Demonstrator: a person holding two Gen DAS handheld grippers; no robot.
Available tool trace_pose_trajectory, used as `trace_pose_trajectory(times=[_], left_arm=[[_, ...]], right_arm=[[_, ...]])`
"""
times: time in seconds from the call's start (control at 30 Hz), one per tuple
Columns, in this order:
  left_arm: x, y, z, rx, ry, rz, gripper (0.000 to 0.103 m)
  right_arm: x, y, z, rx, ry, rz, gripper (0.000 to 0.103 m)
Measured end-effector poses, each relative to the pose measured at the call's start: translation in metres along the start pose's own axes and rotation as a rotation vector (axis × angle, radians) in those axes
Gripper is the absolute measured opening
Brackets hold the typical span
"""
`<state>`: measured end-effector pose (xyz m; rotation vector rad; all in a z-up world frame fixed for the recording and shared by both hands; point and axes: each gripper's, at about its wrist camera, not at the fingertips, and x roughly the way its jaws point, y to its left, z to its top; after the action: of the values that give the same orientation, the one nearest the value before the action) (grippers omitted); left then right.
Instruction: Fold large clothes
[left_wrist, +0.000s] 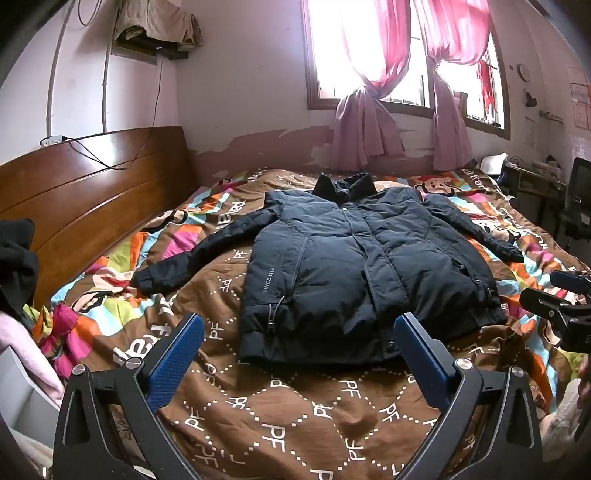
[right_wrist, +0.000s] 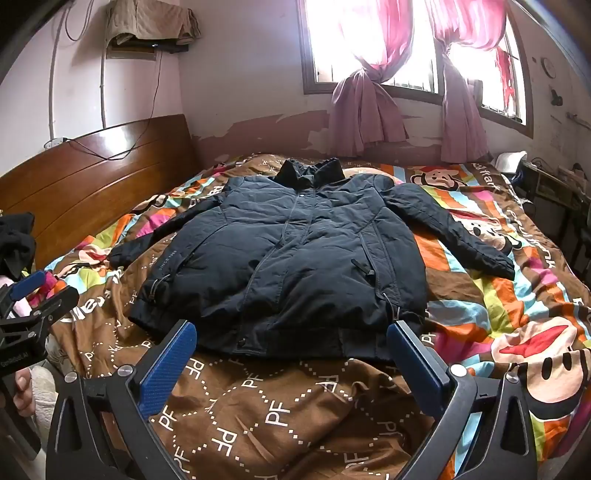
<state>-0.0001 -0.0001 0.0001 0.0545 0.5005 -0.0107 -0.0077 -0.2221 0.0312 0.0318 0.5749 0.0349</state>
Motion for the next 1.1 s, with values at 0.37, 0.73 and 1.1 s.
trace_pose_trajectory(times=[0.37, 0.73, 1.1], left_arm=[[-0.0001, 0.0001, 0.0000, 0.002, 0.000, 0.002, 0.101], [0.0000, -0.0001, 0.0000, 0.004, -0.001, 0.002, 0.101], [0.0001, -0.0001, 0.0000, 0.005, -0.001, 0.003, 0.101]], right_arm=[[-0.0001, -0.0004, -0.0002, 0.000, 0.001, -0.001, 0.103], [0.0009, -0.0021, -0.0013, 0.002, 0.002, 0.000, 0.103], [0.0011, -0.0029, -0.0013, 0.003, 0.002, 0.000, 0.103]])
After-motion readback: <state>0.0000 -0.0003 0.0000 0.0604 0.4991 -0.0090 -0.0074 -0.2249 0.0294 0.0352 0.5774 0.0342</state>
